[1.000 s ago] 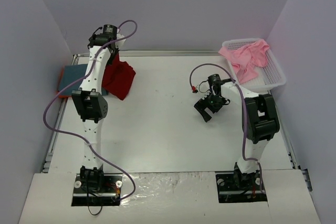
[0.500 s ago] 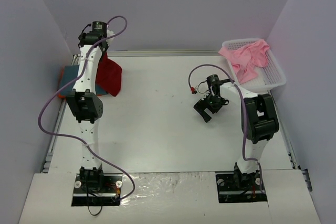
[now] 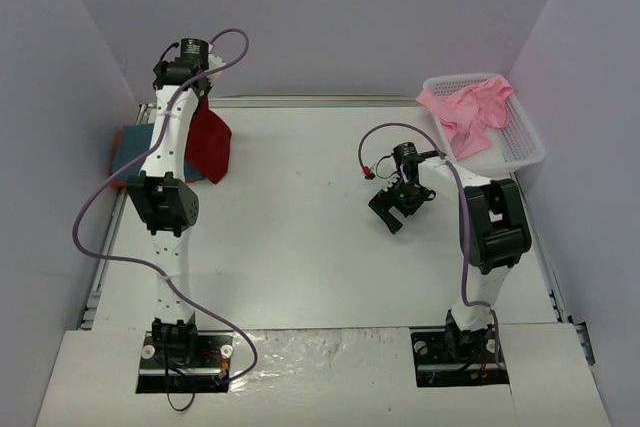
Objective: Fold and stack the t-shirts
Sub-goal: Put the neatly folded tshirt into the corner of the board with the left arm
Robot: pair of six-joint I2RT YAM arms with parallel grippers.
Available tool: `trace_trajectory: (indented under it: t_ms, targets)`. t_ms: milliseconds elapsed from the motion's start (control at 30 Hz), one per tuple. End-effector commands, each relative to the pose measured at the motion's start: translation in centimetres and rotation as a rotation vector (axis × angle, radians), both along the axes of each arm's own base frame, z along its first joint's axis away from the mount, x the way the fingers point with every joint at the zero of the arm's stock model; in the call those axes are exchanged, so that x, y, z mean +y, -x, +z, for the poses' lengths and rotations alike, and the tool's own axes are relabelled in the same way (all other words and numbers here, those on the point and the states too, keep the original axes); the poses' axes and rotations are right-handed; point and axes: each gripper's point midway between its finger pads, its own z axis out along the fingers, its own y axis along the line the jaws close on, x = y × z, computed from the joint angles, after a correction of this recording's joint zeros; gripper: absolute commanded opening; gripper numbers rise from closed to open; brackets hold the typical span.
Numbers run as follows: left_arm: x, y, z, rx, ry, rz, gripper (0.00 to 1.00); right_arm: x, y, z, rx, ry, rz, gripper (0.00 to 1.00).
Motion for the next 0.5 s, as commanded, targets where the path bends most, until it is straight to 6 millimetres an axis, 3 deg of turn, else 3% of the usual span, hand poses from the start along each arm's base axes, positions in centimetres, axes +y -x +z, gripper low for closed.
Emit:
trace_trajectory:
  t_ms: [0, 233, 467]
  targets:
    - [0.2, 1.2, 8.1, -0.183, -0.048, 0.008, 0.02, -0.8, 2.2, -1.6, 0.094, 0.051, 0.019, 1.0]
    - [-1.6, 1.4, 9.9, -0.231, -0.051, -0.022, 0.02, -1.1, 2.4, -1.9, 0.101, 0.069, 0.022, 1.0]
    - [-1.8, 1.5, 10.8, -0.265, -0.045, -0.012, 0.02, -1.2, 2.5, -2.1, 0.106, 0.077, 0.023, 1.0]
